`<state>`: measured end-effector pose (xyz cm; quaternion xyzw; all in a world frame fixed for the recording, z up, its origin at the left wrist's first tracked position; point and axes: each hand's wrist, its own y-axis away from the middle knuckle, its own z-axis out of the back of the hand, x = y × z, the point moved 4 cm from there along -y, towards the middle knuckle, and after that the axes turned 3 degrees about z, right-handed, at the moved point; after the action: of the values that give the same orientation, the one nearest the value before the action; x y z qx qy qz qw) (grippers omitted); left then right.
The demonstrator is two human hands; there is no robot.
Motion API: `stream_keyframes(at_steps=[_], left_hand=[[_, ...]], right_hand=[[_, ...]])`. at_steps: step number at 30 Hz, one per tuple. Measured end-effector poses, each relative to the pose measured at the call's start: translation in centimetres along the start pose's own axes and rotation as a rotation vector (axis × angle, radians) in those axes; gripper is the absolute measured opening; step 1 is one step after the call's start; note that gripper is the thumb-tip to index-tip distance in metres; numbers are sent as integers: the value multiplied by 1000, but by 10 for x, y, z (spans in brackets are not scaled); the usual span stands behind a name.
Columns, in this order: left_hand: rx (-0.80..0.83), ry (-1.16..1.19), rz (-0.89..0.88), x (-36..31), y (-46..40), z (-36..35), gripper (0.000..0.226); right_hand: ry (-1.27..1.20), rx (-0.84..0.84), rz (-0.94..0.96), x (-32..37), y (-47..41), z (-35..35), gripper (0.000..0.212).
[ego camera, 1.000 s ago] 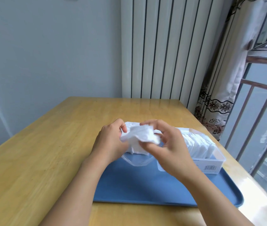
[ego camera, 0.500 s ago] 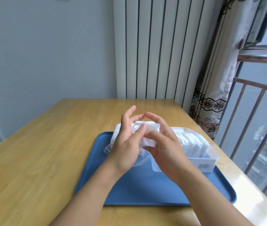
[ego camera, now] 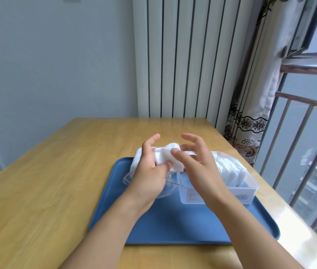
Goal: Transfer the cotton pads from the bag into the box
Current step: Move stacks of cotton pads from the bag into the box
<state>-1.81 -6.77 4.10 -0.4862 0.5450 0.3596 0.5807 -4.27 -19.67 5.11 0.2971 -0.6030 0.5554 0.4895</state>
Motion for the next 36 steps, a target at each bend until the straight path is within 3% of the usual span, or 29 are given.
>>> stream_keyframes(at_steps=[5,14,20,23,26,30,36], left_hand=[[-56,188,57,1,-3,5,59],[182,441,202,-5,0,0,30],[168,536,210,-5,-2,0,38],[170,547,217,-3,-3,0,37],[178,530,222,-2,-3,0,37],[176,501,225,0,-4,-2,42],[187,472,207,-2,-2,-5,39]], right_hand=[[182,-149,230,2,-6,13,20],[193,-234,491,15,2,14,16],[-297,-198,198,12,-5,24,2],[-430,-117,57,5,-11,32,13],[-310,-16,36,5,-10,30,15],[-132,-62,77,3,-11,25,3],[-71,-96,114,2,-11,25,3]])
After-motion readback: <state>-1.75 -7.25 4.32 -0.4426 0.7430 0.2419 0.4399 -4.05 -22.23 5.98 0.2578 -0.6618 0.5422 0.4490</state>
